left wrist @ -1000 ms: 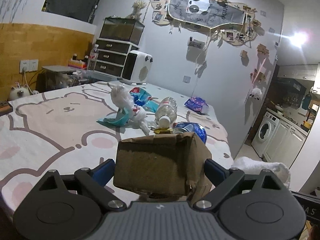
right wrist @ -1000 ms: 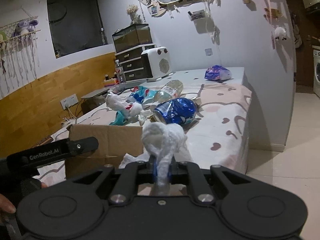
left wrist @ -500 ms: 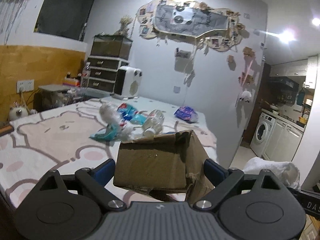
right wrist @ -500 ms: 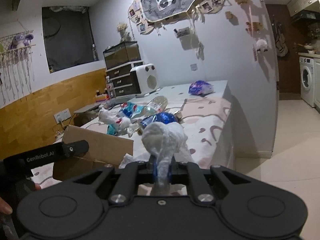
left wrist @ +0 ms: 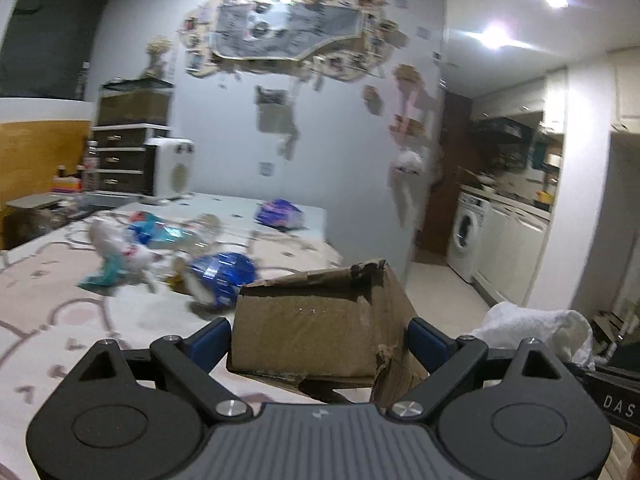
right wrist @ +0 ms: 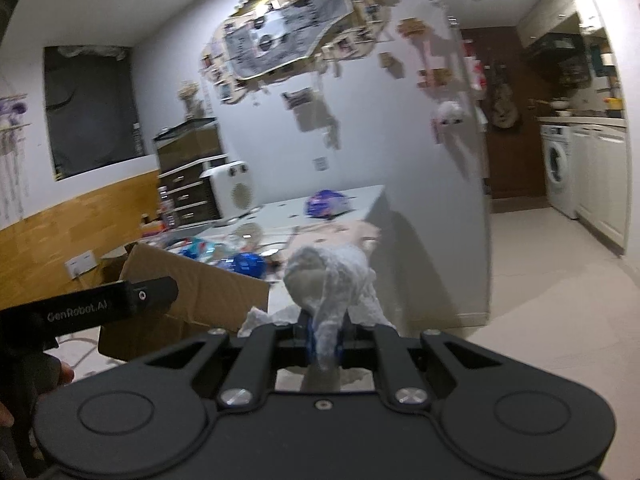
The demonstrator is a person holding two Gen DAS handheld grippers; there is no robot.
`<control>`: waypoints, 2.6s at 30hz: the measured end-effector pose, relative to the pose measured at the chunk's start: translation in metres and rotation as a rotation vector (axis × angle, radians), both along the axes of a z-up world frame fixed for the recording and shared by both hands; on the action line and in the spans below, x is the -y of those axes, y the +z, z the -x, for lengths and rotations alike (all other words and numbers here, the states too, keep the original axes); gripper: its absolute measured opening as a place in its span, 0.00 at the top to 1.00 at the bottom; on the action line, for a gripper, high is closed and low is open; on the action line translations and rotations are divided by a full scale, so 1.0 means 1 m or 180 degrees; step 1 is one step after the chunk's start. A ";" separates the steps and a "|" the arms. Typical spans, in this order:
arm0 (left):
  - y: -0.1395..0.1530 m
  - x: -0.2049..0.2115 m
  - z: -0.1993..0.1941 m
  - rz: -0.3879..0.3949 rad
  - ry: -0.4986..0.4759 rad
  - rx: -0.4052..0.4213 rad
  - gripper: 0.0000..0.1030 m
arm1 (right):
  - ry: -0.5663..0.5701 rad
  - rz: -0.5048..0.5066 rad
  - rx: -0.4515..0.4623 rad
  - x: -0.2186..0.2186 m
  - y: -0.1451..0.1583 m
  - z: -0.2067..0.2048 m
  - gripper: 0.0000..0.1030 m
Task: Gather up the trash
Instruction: 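Carry the box and tissue with both tools over the yellow bucket, then open the left tool to drop the box while the right tool drops the tissue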
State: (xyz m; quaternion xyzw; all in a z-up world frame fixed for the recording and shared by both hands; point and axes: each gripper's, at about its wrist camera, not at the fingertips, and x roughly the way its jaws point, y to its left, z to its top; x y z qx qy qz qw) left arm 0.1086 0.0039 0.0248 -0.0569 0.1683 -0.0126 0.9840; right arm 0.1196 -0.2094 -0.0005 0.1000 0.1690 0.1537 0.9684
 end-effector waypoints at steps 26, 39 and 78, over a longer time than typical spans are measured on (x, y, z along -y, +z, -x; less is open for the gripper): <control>-0.169 0.150 -0.155 -0.0212 -0.0364 -0.1121 0.09 | -0.1028 -0.0157 -0.1132 0.140 -0.160 -0.086 0.89; -0.287 0.140 -0.246 -0.0251 -0.0151 -0.1649 0.09 | -0.1147 -0.0386 -0.1843 0.124 -0.282 -0.202 0.89; -0.453 0.178 -0.320 -0.0351 -0.0592 -0.2344 0.00 | -0.1137 -0.0371 -0.2426 0.133 -0.388 -0.289 0.89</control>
